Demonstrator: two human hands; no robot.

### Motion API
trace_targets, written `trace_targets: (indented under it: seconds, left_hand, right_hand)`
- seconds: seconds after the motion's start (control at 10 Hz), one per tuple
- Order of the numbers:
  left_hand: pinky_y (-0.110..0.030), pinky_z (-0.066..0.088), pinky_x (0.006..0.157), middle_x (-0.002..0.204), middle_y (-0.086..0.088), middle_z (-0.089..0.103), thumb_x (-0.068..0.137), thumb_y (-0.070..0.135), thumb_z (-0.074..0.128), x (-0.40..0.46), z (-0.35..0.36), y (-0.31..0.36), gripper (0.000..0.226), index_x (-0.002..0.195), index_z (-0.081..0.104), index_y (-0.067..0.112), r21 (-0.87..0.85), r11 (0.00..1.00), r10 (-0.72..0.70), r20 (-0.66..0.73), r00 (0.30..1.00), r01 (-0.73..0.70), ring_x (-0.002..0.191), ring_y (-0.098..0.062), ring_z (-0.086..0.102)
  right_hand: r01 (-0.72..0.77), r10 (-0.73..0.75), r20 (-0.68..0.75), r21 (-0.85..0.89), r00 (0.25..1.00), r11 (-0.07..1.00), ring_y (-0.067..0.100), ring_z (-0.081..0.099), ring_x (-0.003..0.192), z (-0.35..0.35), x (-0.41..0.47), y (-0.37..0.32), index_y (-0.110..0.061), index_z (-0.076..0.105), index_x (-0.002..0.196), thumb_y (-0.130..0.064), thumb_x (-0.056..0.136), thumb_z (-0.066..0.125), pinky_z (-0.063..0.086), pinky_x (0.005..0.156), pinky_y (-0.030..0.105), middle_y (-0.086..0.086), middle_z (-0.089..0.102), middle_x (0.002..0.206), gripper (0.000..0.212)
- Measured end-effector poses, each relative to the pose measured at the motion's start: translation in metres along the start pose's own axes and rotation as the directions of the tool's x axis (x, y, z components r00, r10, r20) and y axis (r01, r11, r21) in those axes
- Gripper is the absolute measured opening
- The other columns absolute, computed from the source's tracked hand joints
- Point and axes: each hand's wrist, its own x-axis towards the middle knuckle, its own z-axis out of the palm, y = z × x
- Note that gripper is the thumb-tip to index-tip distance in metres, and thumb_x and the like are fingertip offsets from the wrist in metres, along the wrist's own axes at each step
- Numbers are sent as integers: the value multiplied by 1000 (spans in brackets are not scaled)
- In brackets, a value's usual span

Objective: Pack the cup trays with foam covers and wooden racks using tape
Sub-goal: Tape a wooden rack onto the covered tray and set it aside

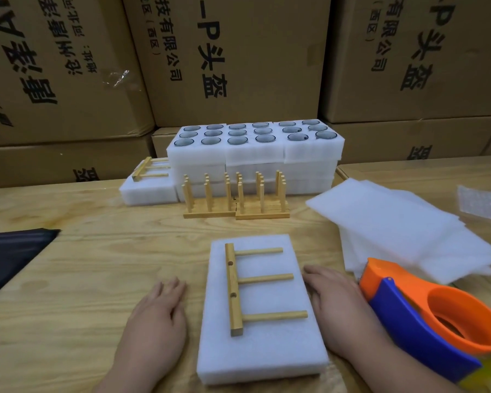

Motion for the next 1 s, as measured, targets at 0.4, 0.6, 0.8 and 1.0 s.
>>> trace_targets:
  seconds: [0.4, 0.6, 0.8, 1.0]
  left_hand:
    - [-37, 19, 122, 162, 14, 31, 101, 37, 42, 4, 9, -3, 48, 149, 46, 35, 171, 985, 6, 39, 999, -13, 152, -9, 21]
    - [-37, 21, 121, 160, 13, 35, 99, 34, 46, 4, 9, -3, 46, 146, 52, 34, 147, 989, 9, 24, 1000, -13, 151, -9, 25]
    - [-38, 20, 121, 159, 13, 37, 99, 33, 49, 7, 12, -7, 45, 143, 54, 34, 111, 994, 9, 21, 1000, -11, 151, -9, 25]
    - [-39, 20, 122, 159, 13, 37, 99, 33, 49, 6, 12, -7, 44, 143, 54, 33, 101, 995, 10, 14, 1000, -12, 151, -10, 24]
  right_hand:
    - [133, -59, -252, 290, 966, 948, 17, 63, 104, -25, -35, -15, -10, 74, 99, 0, 78, 43, 45, 94, 20, 1, 70, 104, 38]
    - [230, -80, -560, 202, 824, 952, 3, 58, 85, -85, -68, -11, -16, 69, 84, -16, 77, 43, 42, 79, 12, -8, 65, 85, 27]
    - [-326, 281, -204, -235, 938, 916, 11, 51, 62, -122, -76, 31, -28, 51, 70, -66, 79, 55, 31, 50, 26, -8, 54, 70, 39]
    - [-356, 355, -73, -365, 932, 860, 10, 56, 64, -111, -87, 25, -35, 49, 79, -78, 72, 54, 40, 53, 29, -10, 55, 68, 45]
